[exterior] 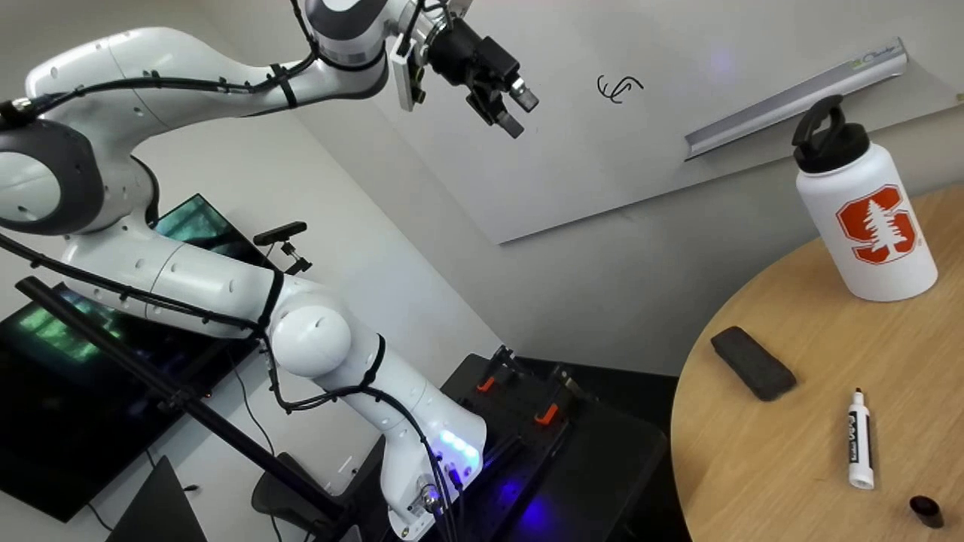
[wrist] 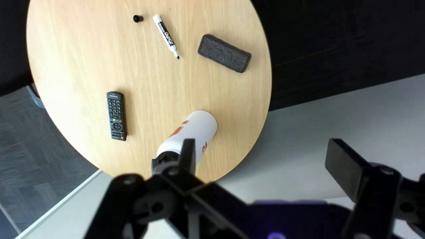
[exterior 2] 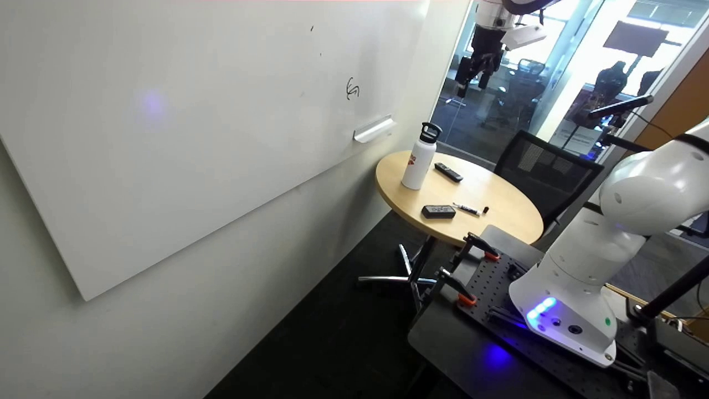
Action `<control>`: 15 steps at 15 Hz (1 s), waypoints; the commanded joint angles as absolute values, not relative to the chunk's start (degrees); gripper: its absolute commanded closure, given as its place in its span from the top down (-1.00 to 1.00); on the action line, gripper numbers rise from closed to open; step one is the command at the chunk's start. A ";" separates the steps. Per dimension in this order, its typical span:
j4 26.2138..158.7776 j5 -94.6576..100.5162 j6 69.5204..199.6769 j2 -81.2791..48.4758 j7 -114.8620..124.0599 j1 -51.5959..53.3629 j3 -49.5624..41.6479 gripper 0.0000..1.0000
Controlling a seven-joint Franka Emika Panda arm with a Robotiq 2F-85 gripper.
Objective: Remove the lid from the white flask
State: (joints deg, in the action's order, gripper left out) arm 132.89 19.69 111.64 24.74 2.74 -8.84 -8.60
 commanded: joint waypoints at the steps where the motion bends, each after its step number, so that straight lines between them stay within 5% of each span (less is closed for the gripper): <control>1: 124.08 14.67 112.60 14.27 -9.79 -9.44 -14.77 1.00; 6: 112.56 6.88 113.41 1.84 -20.78 -12.25 -20.57 1.00; 12: 117.00 8.74 113.52 5.13 -18.96 -13.10 -18.86 1.00; 15: 117.11 10.33 124.55 1.37 -18.28 -13.27 -18.85 1.00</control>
State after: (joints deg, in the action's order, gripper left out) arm 117.52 9.51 117.11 4.85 -18.47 -11.83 -19.81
